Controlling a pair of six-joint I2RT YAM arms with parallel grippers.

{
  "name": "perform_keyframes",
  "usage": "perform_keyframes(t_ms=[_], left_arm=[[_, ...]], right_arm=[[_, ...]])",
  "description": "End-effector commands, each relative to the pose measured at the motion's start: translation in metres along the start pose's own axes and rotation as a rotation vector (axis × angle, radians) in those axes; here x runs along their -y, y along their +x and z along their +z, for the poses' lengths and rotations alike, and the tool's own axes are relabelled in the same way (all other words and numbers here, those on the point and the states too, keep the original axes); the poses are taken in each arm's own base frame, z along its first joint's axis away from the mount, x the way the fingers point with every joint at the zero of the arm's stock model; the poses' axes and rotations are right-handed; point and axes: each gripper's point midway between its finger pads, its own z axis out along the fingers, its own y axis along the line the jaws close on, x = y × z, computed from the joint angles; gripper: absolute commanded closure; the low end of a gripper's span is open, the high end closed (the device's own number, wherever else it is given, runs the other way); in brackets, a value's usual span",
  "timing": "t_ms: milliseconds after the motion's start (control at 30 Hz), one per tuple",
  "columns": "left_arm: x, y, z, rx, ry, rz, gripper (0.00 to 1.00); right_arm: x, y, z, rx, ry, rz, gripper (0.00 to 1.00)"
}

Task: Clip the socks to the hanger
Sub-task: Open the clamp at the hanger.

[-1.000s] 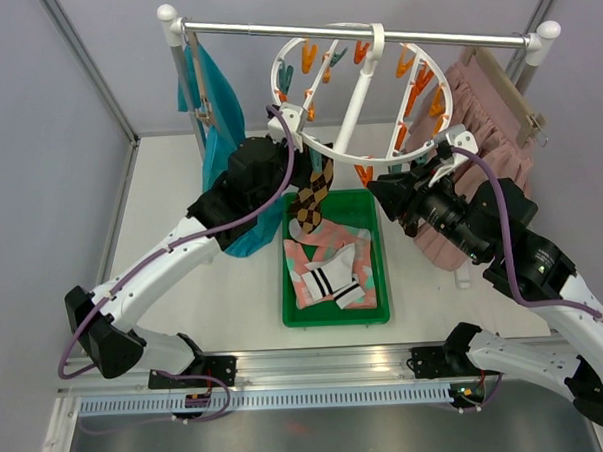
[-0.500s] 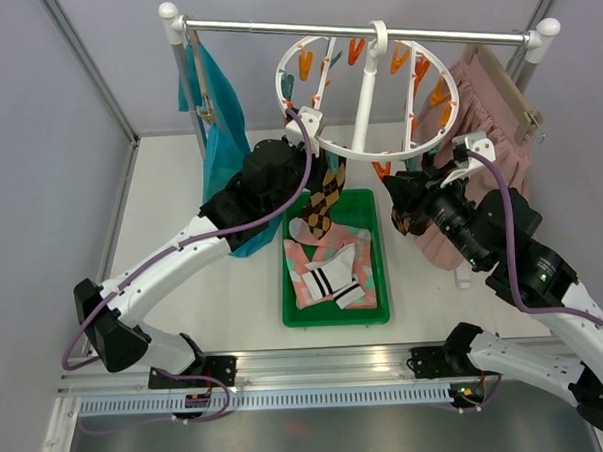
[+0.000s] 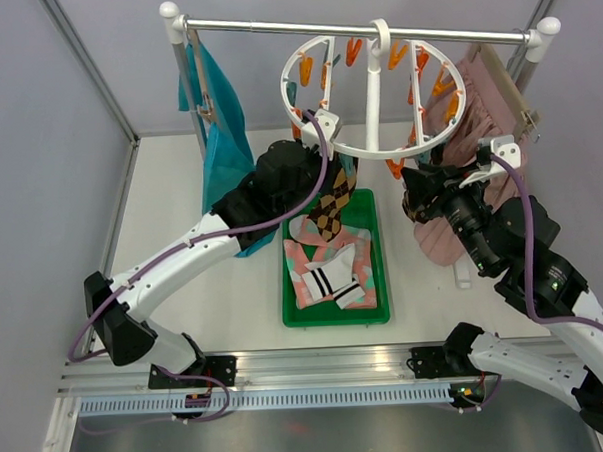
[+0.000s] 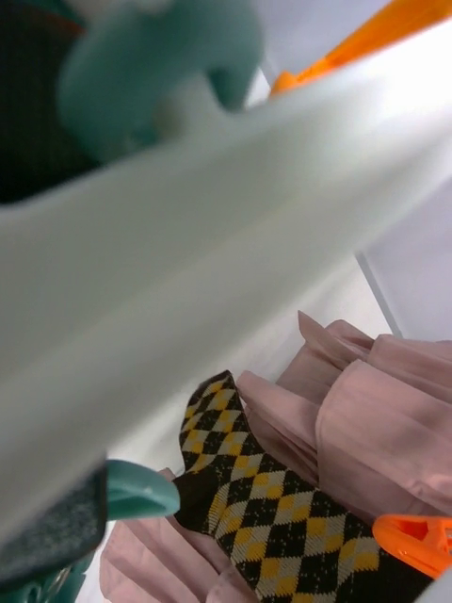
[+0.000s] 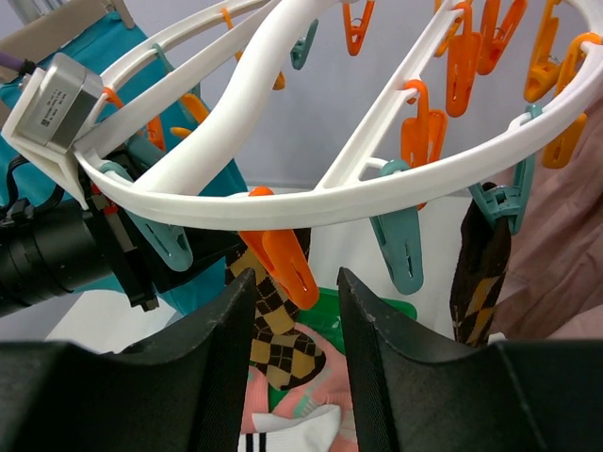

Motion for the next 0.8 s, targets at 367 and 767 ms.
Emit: perform_keyframes(t_ms=[367,767], left_arm=[[0.023,-0.030,0.009,0.071,0.034,0.039,0.98],[0.031,-0.028,0.014,0.068,0.049,0.049,0.98]], right_arm=[[0.013,-0.005,0.005,0.042,0.068,-0.049,0.49],[0.023,0.003,0.016,0.031,0.140,-0.104,0.42]])
